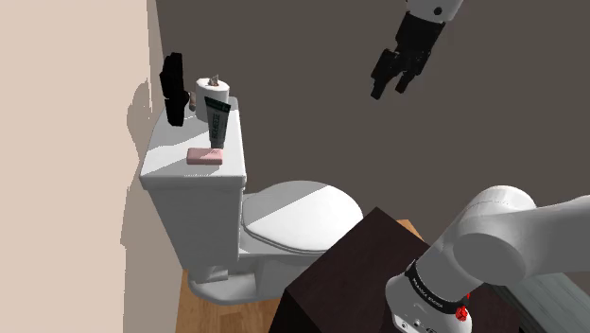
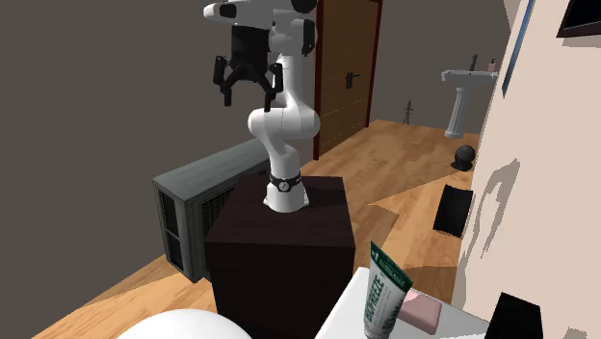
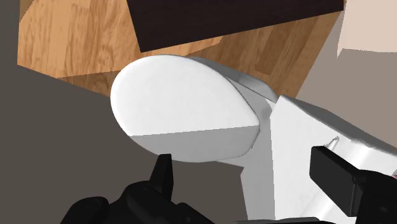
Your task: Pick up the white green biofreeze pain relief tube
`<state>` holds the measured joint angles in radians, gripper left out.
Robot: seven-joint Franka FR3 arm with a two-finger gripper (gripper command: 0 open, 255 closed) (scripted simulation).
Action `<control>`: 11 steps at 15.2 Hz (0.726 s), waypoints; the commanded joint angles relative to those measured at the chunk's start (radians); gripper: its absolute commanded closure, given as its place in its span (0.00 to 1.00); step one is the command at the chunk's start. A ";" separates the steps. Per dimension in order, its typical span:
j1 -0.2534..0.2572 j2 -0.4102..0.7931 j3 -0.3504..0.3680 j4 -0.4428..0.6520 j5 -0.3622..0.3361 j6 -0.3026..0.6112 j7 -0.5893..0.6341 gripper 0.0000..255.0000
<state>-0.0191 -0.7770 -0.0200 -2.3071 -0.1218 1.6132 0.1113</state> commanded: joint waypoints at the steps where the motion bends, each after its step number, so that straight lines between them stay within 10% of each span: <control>1: 0.000 0.000 0.000 0.000 0.000 0.000 0.000 0.00; 11: 0.069 0.351 0.048 0.176 0.080 0.129 0.008 0.00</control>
<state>0.0440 -0.4615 0.0238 -2.1576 -0.0495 1.7373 0.1208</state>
